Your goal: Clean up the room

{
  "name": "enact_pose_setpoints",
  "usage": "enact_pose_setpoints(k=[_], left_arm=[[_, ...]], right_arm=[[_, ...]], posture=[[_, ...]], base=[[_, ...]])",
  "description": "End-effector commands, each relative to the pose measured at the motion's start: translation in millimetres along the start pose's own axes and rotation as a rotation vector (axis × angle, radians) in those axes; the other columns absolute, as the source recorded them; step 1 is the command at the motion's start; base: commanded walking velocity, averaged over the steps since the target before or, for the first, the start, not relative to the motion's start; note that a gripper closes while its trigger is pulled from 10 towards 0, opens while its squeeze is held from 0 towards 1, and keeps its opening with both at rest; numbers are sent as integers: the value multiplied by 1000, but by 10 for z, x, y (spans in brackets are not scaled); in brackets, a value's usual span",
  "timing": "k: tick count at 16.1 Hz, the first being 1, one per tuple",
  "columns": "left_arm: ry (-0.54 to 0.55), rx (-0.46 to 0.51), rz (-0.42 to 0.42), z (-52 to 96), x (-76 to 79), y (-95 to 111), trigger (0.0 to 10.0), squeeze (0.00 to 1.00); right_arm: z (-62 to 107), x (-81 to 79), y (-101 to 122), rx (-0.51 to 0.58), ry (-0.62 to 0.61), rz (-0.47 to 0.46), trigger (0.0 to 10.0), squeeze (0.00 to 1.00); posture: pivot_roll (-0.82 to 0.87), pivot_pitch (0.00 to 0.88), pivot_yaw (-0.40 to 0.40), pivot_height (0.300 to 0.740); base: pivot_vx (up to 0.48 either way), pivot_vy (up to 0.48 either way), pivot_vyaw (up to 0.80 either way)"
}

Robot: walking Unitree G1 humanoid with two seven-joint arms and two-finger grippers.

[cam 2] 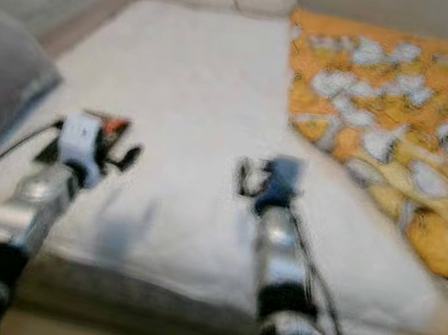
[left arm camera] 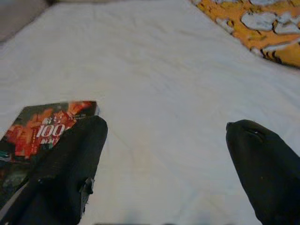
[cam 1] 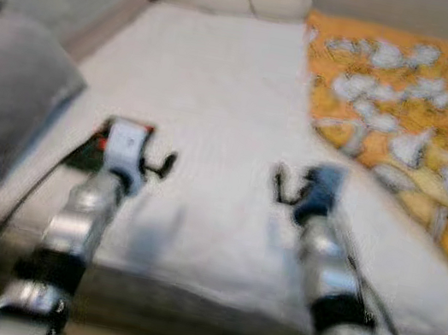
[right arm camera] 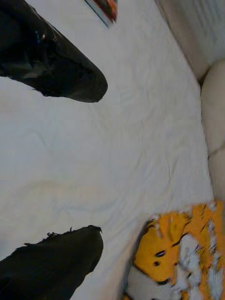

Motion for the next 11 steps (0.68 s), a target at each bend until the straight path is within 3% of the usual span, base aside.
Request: enact_pose_setpoints(k=[1,4,7,11], left_arm=[[16,7,-1,-12,-27,18,10000,0],[43,3,-13,-6,-117,-8,10000,0],[50,10,-16,-11,-103,-12,10000,0],[60,21,-12,-31,-96,5,10000,0]], right_arm=[[-10,96,106,37,-34,34,10000,1000],[-9,232,111,31,-70,66,10000,1000],[-16,210,121,17,-8,144,10000,1000],[-25,225,81,-16,-26,131,10000,1000]], posture=[[-39,0,57,740],[-48,0,57,740],[-43,0,55,740],[-42,0,62,740]], base=[[0,-439,0],[0,-436,0],[0,-430,0],[0,-307,0]])
Point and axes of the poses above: a point about 5 cm out from each wrist's last joint towards the gripper, its own z axis pointing back from the gripper into the wrist, its own y axis along the axis of the wrist's last joint, x = y × z, the point moved 3 cm from there along -z, pointing out of the wrist towards the gripper, and after that the axes turned 2 degrees about z, right-handed, at the moved point
